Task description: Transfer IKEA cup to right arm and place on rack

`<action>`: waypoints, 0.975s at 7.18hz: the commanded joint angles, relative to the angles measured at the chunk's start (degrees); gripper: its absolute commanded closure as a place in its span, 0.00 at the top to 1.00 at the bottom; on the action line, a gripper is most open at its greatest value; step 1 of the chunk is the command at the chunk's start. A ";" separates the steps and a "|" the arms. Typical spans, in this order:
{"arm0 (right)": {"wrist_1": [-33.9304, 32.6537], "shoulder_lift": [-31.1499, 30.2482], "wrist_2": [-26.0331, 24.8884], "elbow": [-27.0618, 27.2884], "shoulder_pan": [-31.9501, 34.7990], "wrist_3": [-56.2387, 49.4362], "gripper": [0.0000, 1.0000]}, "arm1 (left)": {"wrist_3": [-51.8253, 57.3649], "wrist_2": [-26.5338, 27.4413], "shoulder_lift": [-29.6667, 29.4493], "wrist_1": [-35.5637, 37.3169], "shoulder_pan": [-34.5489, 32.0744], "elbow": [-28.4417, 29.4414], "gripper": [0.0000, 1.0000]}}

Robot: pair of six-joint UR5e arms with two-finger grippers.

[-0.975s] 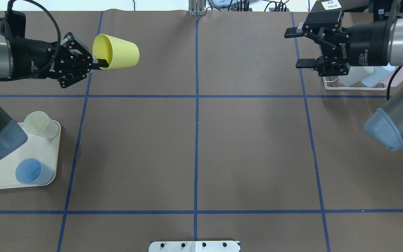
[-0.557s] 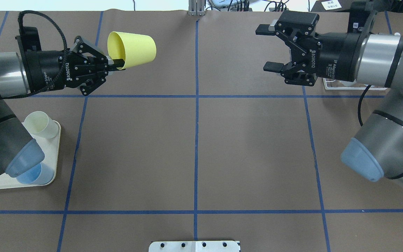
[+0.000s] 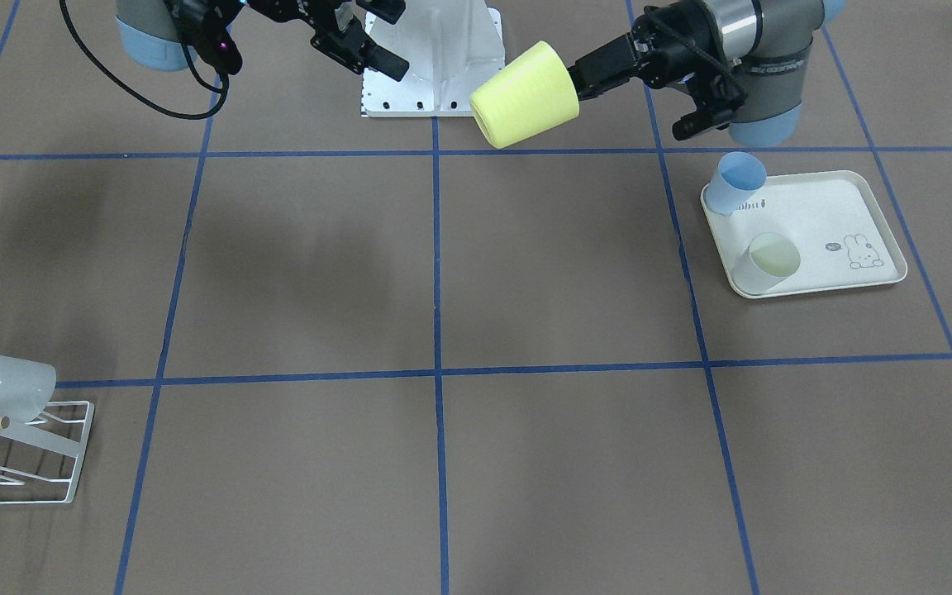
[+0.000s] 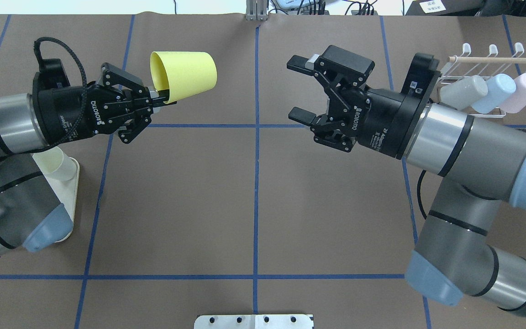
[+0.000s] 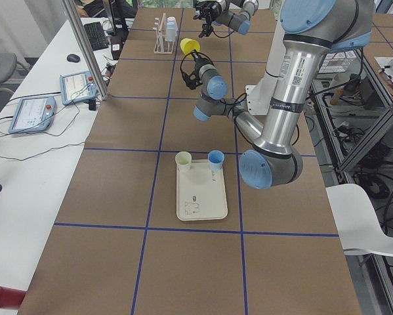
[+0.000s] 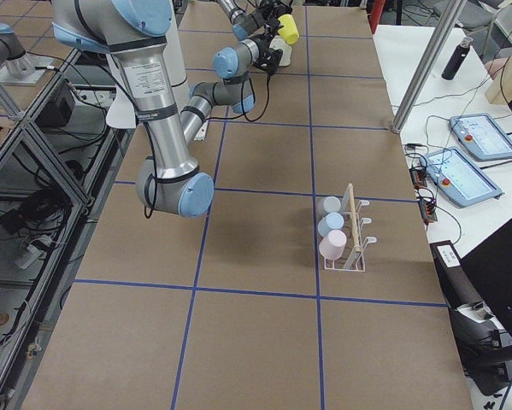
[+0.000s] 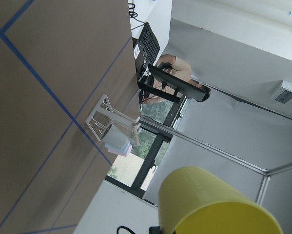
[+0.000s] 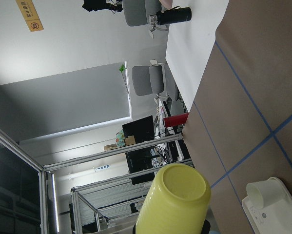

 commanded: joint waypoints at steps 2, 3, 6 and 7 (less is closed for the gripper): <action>0.07 1.10 -1.27 -0.15 -2.16 0.02 0.97 | -6.34 2.68 -1.92 -3.36 2.93 -0.30 0.00; 0.07 1.19 -1.54 -0.15 -2.34 0.02 0.97 | -6.54 2.77 -2.54 -3.19 2.93 0.14 0.00; -0.02 1.54 -1.46 -0.41 -3.04 -0.33 0.96 | -6.54 2.77 -3.60 -3.19 3.90 0.14 0.00; -0.11 2.06 -1.46 -0.67 -3.13 -0.42 0.96 | -6.54 2.77 -3.60 -3.19 3.90 0.14 0.00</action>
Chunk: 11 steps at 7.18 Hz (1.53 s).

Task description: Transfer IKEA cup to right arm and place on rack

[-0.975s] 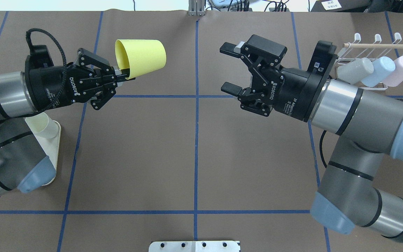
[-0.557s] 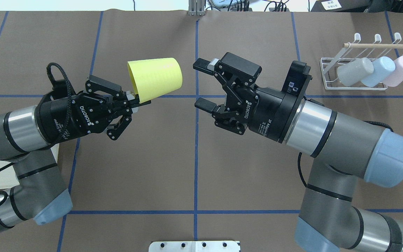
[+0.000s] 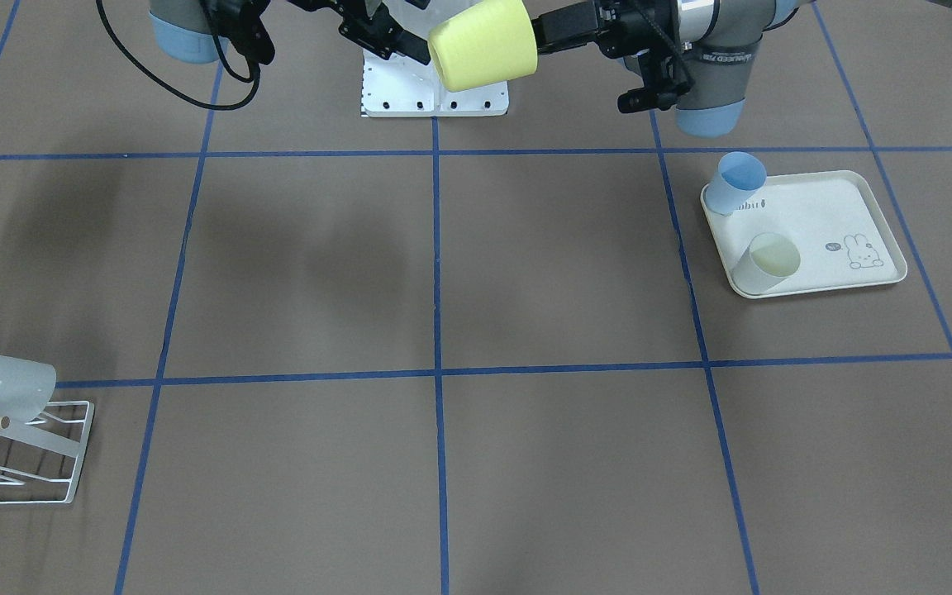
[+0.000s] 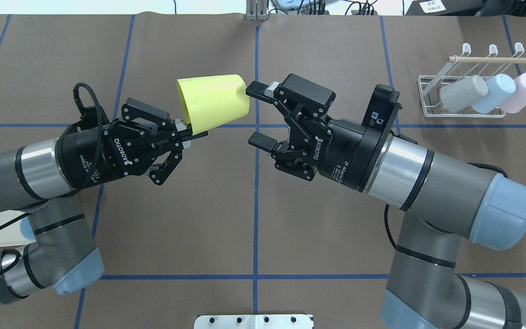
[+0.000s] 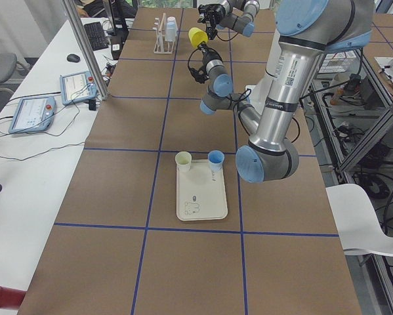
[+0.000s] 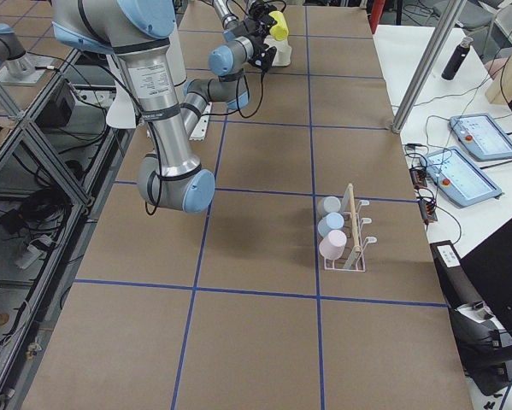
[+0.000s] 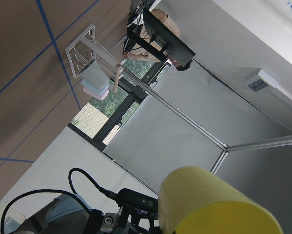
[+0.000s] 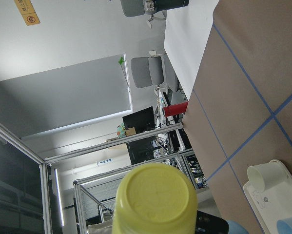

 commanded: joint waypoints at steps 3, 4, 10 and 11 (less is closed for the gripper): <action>-0.27 0.55 0.62 -0.41 -0.19 -0.40 0.95 | -0.12 -0.08 -0.06 -0.17 1.49 -0.18 0.00; -0.36 0.55 0.62 -0.41 -0.19 -0.40 0.95 | -0.21 -0.08 -0.06 -0.26 1.49 -0.36 0.00; -0.27 0.64 0.45 -0.50 -0.27 -0.49 0.92 | -0.30 -0.17 0.11 -0.44 2.55 -1.06 0.00; 0.08 0.64 0.45 -0.85 -0.27 -0.49 0.87 | -0.21 -0.17 0.03 -0.44 2.89 -0.98 0.00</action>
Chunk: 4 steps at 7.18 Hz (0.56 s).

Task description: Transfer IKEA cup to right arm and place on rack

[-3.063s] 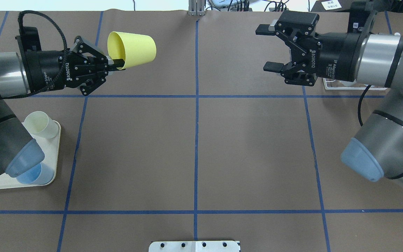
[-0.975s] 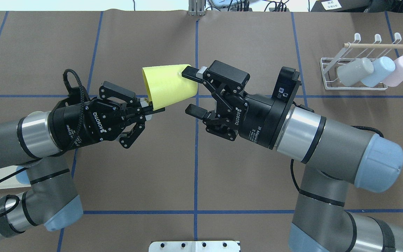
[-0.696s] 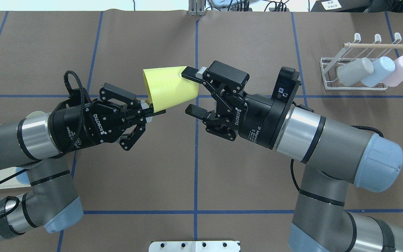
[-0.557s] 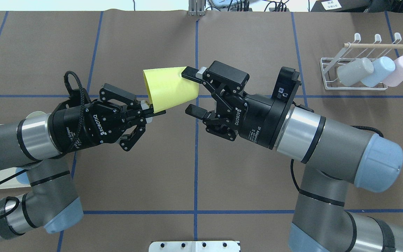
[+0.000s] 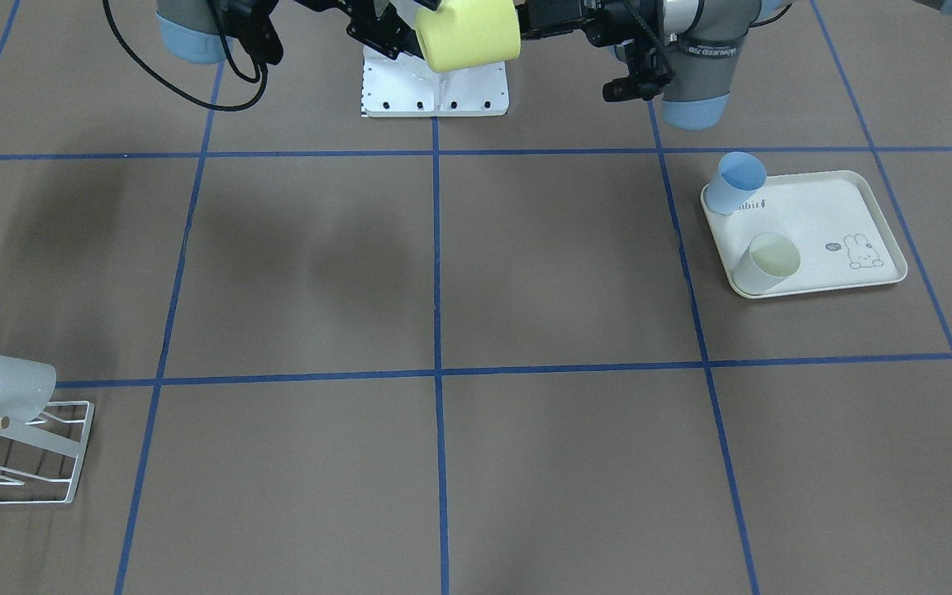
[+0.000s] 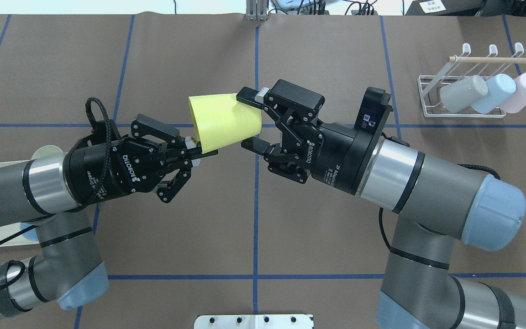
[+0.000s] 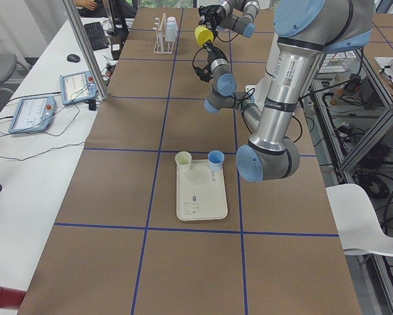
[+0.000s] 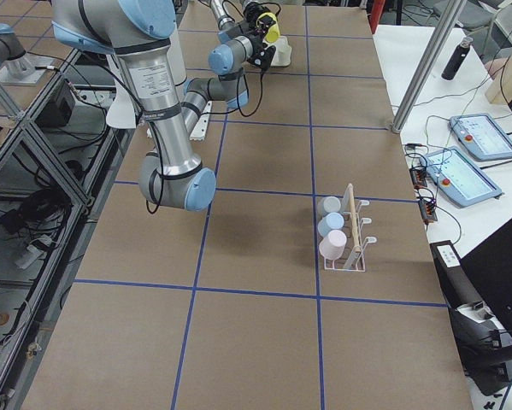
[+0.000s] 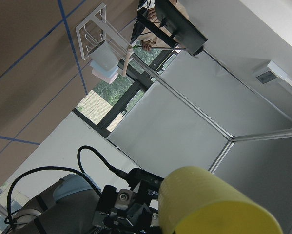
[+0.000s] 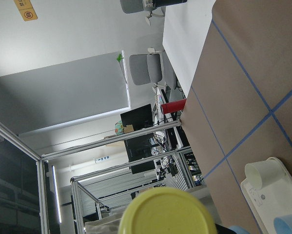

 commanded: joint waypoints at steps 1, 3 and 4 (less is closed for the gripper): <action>0.36 0.02 -0.01 -0.27 0.05 0.09 0.73 | 0.24 0.00 0.02 -0.03 0.58 -0.01 0.00; -0.07 0.02 -0.01 -0.27 0.05 0.09 0.39 | 0.67 0.09 -0.07 0.14 0.67 -0.01 0.78; -0.16 0.02 -0.01 -0.27 0.05 0.09 0.32 | 0.77 0.09 0.02 0.23 0.67 -0.10 1.00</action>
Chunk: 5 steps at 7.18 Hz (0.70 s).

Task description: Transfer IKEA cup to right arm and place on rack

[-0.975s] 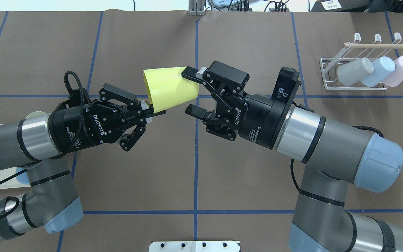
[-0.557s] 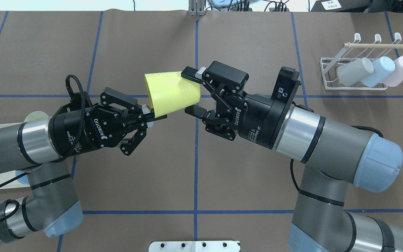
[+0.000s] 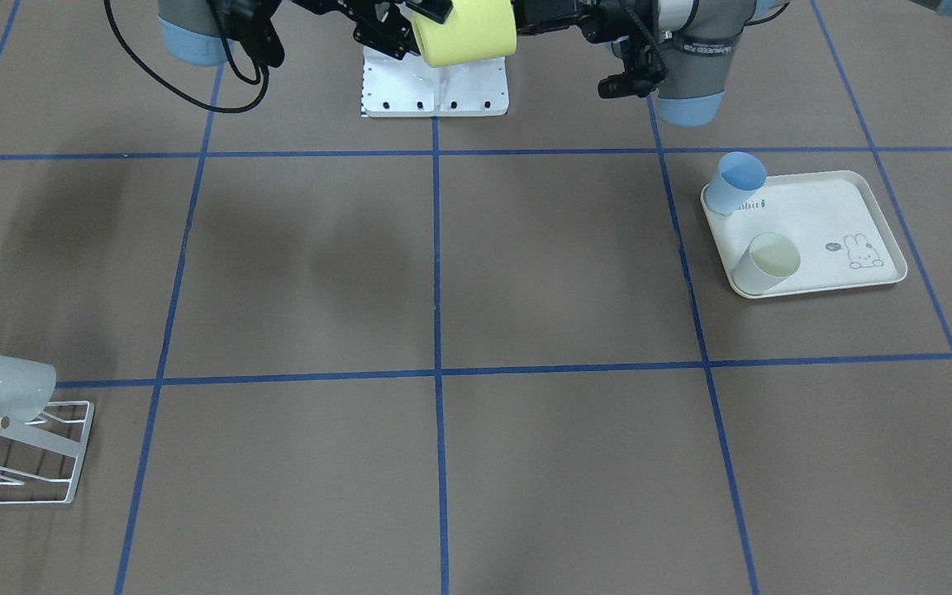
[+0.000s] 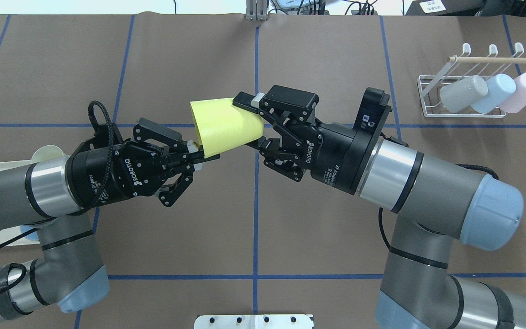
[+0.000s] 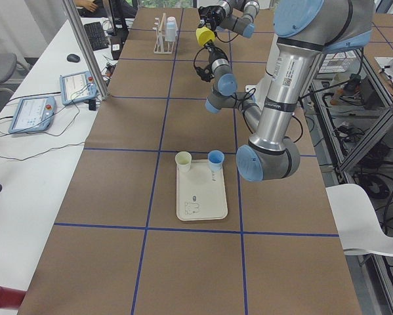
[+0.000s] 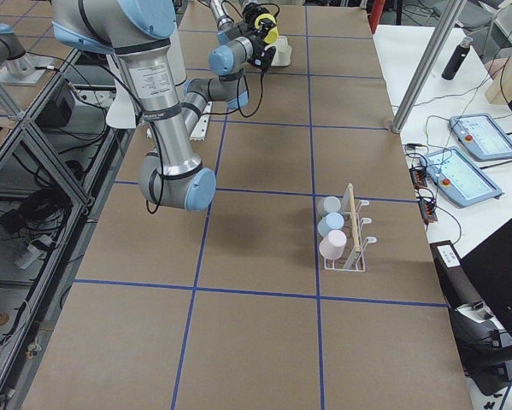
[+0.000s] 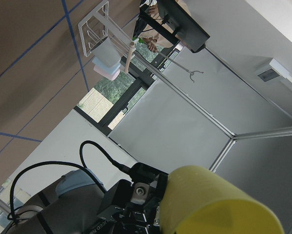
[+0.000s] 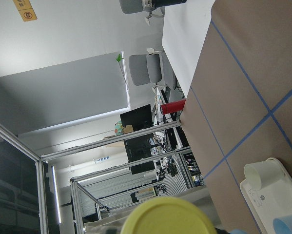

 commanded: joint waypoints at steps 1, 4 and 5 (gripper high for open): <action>-0.21 -0.09 0.00 -0.01 0.18 0.00 0.29 | 0.20 -0.05 0.38 0.13 -0.05 -0.05 1.00; -1.52 -3.67 -0.17 -0.27 3.77 -5.22 0.29 | 8.84 -0.66 3.18 2.05 -3.63 -0.76 1.00; -3.18 -6.82 -0.35 -1.15 5.52 -13.53 0.29 | 15.00 -5.28 3.90 9.20 -8.78 -0.40 1.00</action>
